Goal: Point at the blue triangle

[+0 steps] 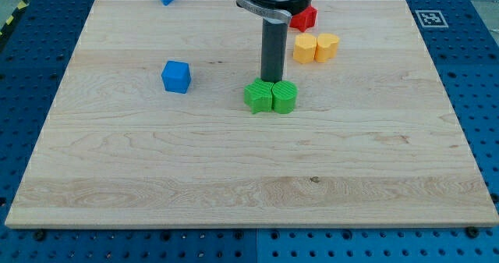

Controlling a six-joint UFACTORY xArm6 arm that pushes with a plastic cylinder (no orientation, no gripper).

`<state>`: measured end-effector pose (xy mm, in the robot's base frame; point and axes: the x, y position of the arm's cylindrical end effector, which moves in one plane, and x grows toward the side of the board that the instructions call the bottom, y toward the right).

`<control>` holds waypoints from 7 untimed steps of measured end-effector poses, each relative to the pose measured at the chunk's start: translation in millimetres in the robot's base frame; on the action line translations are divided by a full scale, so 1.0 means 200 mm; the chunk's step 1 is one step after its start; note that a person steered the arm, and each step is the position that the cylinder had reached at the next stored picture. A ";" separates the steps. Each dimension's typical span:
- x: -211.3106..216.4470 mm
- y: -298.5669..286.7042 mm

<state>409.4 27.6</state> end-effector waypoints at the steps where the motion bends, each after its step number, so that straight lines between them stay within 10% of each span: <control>1: -0.13 -0.09; 7: -1.09 -1.44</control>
<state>191.7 -259.4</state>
